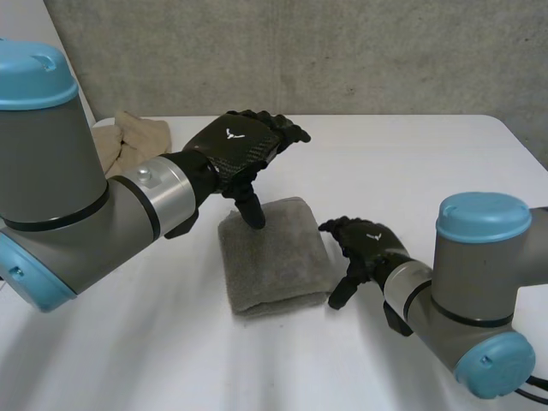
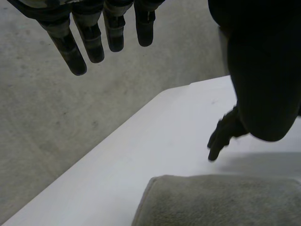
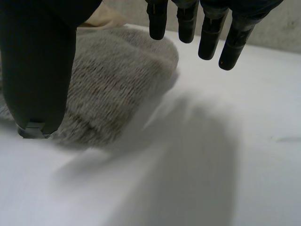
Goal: Fold the laundry.
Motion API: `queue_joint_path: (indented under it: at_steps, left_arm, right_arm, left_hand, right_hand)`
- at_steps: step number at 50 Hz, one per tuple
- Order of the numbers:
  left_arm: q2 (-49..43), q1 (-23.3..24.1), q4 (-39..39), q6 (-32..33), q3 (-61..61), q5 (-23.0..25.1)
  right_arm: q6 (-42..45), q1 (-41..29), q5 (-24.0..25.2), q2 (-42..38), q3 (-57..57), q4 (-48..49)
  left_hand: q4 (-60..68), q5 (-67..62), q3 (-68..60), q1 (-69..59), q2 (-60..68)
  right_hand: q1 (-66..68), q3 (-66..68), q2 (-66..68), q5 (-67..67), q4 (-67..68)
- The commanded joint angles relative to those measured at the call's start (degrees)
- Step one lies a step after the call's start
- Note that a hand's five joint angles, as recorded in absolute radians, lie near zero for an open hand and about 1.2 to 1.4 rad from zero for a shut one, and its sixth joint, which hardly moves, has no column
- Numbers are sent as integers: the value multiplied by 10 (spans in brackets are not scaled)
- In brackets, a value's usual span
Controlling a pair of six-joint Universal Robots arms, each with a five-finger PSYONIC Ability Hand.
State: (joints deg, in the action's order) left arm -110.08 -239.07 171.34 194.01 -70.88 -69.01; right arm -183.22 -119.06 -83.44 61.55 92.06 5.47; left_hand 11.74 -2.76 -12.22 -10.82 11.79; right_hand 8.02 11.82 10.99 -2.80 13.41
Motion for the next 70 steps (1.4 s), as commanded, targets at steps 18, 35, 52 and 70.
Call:
queue_joint_path:
  at_steps: [18,35,52,70]
  left_arm:
    - [0,11,-6,-2,0,5]
    - [0,11,-6,-2,2,5]
    - [0,11,-6,-2,3,4]
    - [-2,22,-5,-1,3,1]
  right_arm:
    - [-86,-28,8,-114,-86,47]
    - [-74,-29,6,-168,-216,38]
    - [78,239,14,-300,-516,-55]
    - [245,392,50,-517,-882,-209]
  left_hand:
    - [-7,17,12,-2,-7]
    - [-5,15,10,-4,-6]
    - [-5,15,10,-4,-6]
    - [-7,17,12,-2,-7]
  right_hand:
    - [71,33,41,-23,17]
    - [720,682,690,-672,666]
    - [720,682,690,-672,666]
    - [211,173,181,-163,157]
